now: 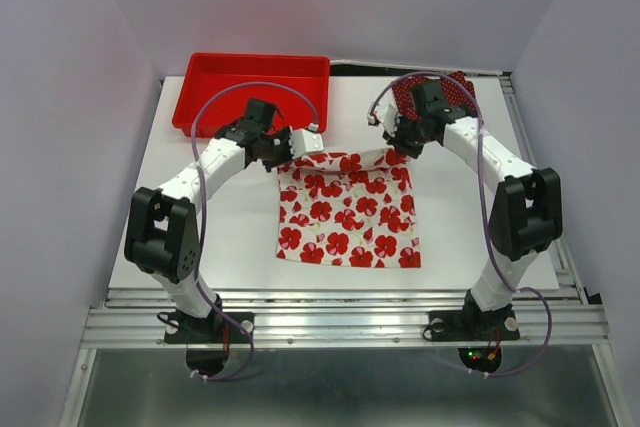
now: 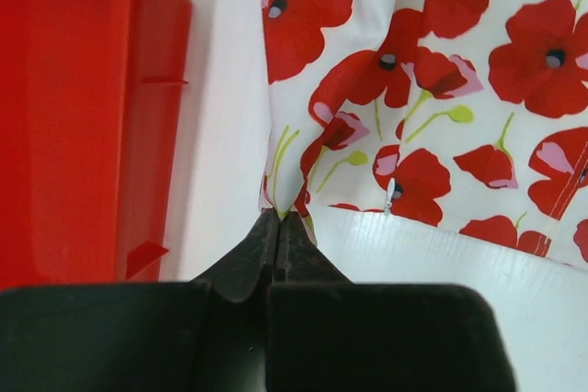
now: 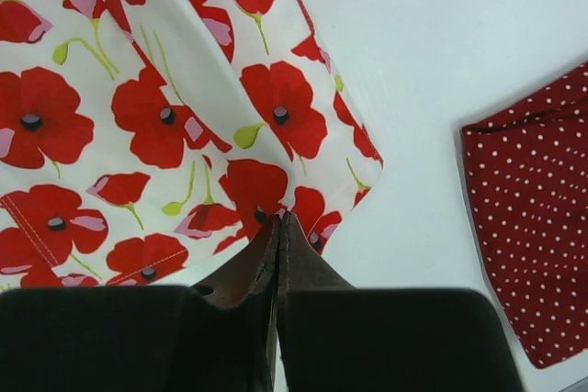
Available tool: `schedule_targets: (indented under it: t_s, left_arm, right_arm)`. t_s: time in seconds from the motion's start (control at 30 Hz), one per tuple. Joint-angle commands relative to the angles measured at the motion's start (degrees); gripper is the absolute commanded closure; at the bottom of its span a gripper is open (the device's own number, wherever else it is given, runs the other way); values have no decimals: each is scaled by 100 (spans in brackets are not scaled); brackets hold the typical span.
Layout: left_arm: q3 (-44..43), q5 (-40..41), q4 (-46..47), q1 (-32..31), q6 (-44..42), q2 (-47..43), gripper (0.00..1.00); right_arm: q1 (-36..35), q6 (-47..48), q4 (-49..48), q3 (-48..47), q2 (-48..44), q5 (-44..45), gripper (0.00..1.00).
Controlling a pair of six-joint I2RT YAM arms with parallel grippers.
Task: Fold and stack the skirts
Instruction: Fold the skirt
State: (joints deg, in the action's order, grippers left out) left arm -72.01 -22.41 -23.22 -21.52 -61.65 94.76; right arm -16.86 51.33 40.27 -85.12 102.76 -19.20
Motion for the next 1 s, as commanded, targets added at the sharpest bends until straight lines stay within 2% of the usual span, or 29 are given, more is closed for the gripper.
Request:
schedule_targets:
  t_s: [0.0,0.23,0.33,0.43,0.47,0.63,0.8,0.97]
  left_arm:
    - [-366,-149,-497,7,408,-379,100]
    - [248,-448,-1210,-80,40,-1178,100]
    - [643,-492,-1492,-265,-49,-1434,100]
    - [1153,-247,-1334,-563,47,-1496,100]
    - [1250,-176,-1264,-634,82,-1461,100]
    - [1549,-9,-509,-757,662,-680,100]
    - [1260,211,-87,-731,1154,208,100]
    - [1031,632,292,-705,1462,604,100]
  right_arm:
    - [43,254,551,-233,-476,83,99]
    - [43,325,1307,460,-1424,-268,99]
    - [-18,228,1352,1091,-1776,-470,99]
    - [-107,-26,1133,1646,-1865,-664,99]
    - [-194,-114,984,2031,-1830,-664,99]
    - [-247,-615,-159,2746,-1340,-497,99]
    - [-247,-888,-712,2641,-793,-225,99]
    - [-247,-845,-960,2238,-170,126,99]
